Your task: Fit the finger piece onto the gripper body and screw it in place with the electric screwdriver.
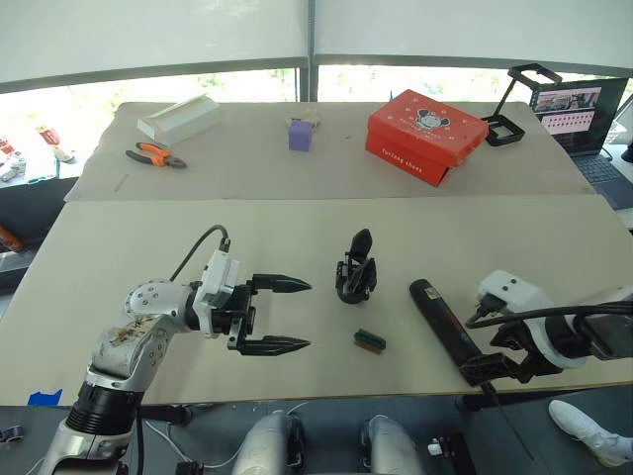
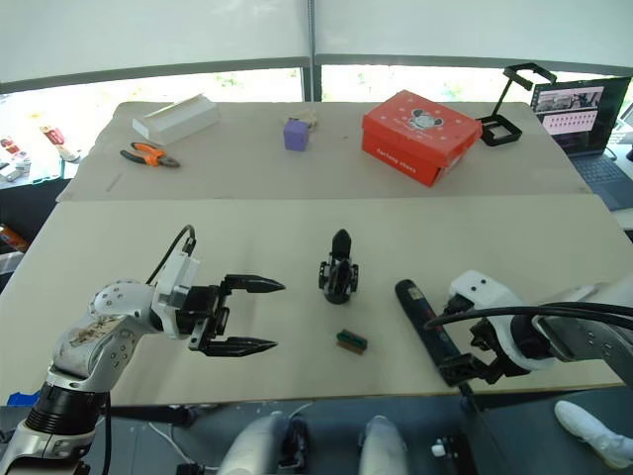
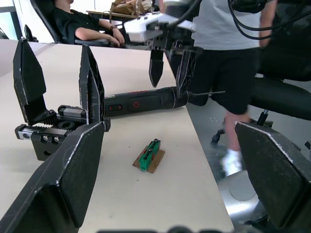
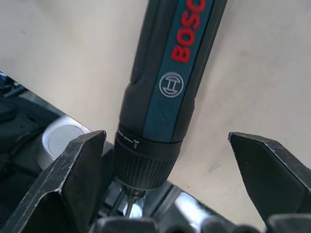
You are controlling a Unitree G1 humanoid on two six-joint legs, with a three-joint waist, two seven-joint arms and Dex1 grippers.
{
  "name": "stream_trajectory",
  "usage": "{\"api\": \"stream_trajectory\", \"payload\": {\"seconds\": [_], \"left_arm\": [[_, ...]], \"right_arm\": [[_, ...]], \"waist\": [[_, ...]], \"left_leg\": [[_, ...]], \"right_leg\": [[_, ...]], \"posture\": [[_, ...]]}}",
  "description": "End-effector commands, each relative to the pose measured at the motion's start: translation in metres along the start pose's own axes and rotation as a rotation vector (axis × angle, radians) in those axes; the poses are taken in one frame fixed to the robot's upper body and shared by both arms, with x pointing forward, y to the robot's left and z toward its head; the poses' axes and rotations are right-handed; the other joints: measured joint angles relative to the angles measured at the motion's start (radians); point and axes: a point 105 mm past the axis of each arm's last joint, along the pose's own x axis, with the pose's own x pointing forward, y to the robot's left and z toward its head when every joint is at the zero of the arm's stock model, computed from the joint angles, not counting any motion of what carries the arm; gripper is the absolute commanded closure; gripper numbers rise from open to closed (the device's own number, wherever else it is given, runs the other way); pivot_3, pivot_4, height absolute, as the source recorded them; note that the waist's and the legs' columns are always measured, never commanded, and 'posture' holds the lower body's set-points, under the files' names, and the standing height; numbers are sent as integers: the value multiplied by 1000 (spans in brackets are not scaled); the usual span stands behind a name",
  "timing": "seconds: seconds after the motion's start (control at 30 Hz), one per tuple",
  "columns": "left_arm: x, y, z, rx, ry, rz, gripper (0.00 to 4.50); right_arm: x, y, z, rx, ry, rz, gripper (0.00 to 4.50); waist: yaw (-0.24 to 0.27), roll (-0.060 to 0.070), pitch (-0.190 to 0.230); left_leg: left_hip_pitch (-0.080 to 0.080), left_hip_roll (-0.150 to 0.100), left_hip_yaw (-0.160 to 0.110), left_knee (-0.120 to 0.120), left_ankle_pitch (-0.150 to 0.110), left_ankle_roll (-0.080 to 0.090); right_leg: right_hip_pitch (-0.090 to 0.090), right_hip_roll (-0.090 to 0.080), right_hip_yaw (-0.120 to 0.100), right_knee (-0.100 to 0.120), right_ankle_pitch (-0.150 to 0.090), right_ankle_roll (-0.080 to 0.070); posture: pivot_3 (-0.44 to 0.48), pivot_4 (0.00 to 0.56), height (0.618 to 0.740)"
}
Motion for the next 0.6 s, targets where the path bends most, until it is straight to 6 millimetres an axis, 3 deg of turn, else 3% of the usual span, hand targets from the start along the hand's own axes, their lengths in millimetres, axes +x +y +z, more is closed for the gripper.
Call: {"api": "stream_trajectory", "payload": {"seconds": [0.03,0.27,0.4,0.6], "left_arm": [[3,-5,8,25,-12,-15,0],[6,-8,8,29,-9,-28,0],[7,-9,8,30,-4,-35,0],[5,-9,8,35,9,-48,0]], "right_arm": [[8,-3,4,3,15,-23,24],[25,-4,11,15,29,-27,24],[33,4,0,4,82,13,24],[38,0,-10,21,105,-28,1783]], "waist": [[-1,0,0],[-2,-3,-1],[-3,-8,-4],[2,-16,-8]], "left_leg": [[0,0,0,0,0,0],[1,1,0,1,1,-1],[1,1,0,2,1,-1],[1,1,-1,2,0,-1]], "right_leg": [[0,0,0,0,0,0],[1,1,-1,2,0,0],[2,1,-1,1,1,0],[2,1,-3,0,1,0]], "posture": [[0,150,740],[0,150,740],[0,150,740],[0,150,740]]}}
